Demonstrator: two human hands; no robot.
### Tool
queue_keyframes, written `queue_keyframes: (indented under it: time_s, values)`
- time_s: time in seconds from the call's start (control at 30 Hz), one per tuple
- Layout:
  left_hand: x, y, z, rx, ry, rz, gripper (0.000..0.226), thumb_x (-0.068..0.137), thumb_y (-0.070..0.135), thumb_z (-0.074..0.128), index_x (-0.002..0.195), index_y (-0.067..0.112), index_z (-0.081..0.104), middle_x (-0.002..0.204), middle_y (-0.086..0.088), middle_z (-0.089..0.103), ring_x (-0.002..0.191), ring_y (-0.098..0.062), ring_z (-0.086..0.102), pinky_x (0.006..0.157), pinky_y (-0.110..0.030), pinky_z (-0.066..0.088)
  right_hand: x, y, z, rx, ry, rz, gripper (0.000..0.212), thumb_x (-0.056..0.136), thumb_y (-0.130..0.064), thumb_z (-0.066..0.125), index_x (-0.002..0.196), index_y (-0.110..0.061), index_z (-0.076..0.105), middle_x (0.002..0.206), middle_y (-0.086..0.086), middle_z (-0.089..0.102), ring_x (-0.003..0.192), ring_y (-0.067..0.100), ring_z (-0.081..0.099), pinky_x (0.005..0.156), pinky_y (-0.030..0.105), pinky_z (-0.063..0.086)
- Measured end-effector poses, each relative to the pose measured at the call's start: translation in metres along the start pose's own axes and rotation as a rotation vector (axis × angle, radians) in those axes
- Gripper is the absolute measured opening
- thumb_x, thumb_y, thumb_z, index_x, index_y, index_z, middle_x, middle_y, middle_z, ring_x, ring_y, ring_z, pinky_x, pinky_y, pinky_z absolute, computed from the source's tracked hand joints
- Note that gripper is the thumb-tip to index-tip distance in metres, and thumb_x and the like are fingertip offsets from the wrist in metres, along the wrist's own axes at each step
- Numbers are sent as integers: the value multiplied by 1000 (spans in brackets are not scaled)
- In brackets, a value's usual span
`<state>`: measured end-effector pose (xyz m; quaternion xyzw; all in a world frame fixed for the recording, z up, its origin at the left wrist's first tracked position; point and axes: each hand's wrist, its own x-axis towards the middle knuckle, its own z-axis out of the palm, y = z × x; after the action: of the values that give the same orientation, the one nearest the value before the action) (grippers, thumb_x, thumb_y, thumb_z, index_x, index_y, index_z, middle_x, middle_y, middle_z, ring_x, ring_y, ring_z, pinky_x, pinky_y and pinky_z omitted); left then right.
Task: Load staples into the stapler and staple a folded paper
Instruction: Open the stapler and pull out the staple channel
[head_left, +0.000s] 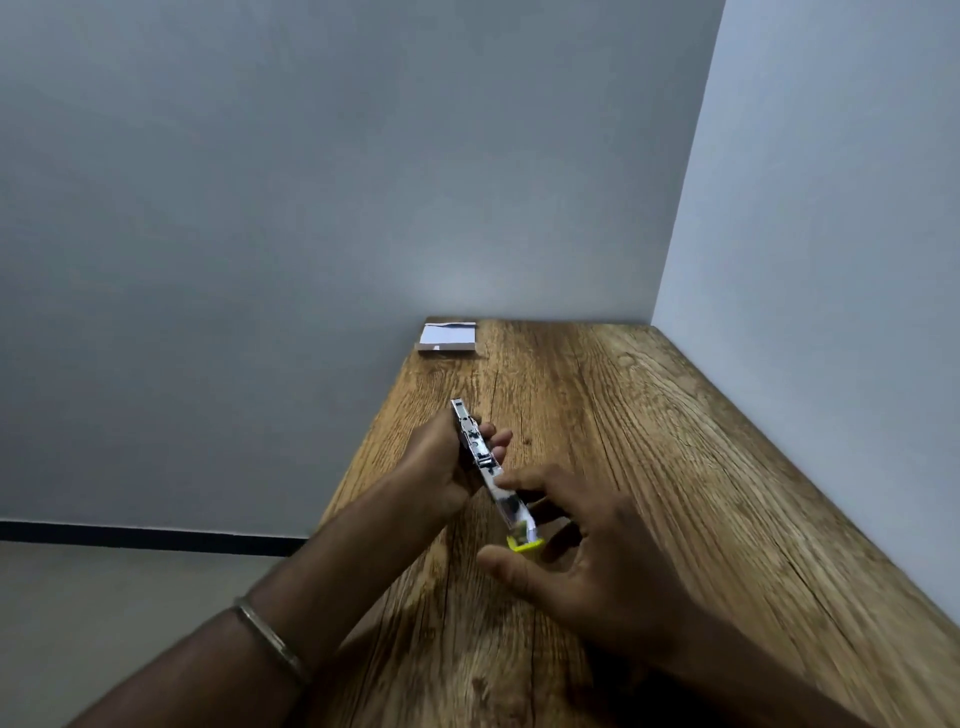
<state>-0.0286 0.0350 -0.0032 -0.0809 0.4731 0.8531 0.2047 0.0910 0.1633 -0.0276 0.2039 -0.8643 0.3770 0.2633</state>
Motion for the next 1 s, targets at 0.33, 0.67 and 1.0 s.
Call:
queue_keyframes:
  time_s: [0.33,0.67,1.0]
  values:
    - [-3,1,10,210,-315,-254,38,104,29,37,74,10,53,45,4,45,28,-2,41,24,-12,30,17,26,-7,111,250,252,10,90,-23,70,97,-30,73,85,-16,73,79,4,71,66,22,59]
    - [-8,-9,17,568,-542,-376,40,101,41,41,78,11,55,55,3,47,36,-1,47,28,-10,34,24,43,-15,312,234,451,22,88,-28,73,110,-26,75,88,-5,77,73,-1,68,58,11,48]
    - [-4,-10,11,543,-663,-347,58,102,51,27,118,2,55,70,-2,50,51,-4,43,34,-12,34,24,39,-22,439,219,408,6,88,-15,73,92,-14,78,81,-5,79,71,4,75,55,7,48]
